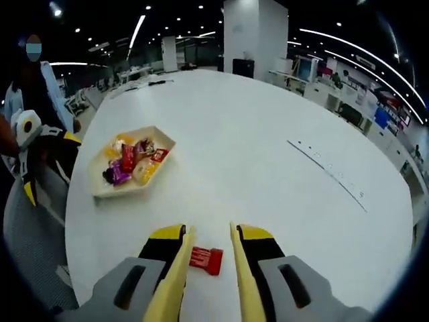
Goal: Place the target food into the container with the food tongs after gripping and lifting it, then release it inside without dropping or visibly crushing the food.
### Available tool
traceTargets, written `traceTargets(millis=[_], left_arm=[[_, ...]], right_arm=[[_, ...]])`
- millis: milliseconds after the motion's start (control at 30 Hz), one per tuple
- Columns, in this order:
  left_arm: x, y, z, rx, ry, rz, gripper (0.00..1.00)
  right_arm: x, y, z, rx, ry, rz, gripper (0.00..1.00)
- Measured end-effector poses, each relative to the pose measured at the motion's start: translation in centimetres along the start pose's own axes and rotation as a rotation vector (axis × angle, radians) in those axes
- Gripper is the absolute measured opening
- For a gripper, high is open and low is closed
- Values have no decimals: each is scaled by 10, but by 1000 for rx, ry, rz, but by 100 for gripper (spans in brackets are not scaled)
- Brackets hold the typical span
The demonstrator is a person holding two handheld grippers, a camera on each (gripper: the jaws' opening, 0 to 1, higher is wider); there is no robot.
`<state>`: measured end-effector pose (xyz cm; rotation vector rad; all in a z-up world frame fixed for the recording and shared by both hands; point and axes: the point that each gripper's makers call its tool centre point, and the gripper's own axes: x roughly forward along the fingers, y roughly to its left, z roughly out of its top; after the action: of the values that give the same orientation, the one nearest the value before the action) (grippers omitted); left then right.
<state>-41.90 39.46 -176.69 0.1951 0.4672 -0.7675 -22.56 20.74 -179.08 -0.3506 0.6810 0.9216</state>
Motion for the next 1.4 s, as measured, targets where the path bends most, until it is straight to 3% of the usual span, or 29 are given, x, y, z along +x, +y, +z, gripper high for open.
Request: traceTargets(millis=[267, 500, 833, 1100, 1400], left_arm=[[0, 1, 0, 0, 3, 6, 97], [0, 1, -1, -3, 6, 7, 97], [0, 0, 0, -3, 1, 5, 96], [0, -1, 1, 4, -2, 3, 96], [-1, 0, 3, 8, -11, 6, 96]], right_arm=[[10, -6, -11, -21, 40, -32, 28], [14, -3, -33, -48, 115, -32, 27], [-4, 7, -47, -36, 131, -2, 28], [-11, 37, -56, -25, 145, 77, 28], [-17, 50, -46, -42, 101, 86, 28]])
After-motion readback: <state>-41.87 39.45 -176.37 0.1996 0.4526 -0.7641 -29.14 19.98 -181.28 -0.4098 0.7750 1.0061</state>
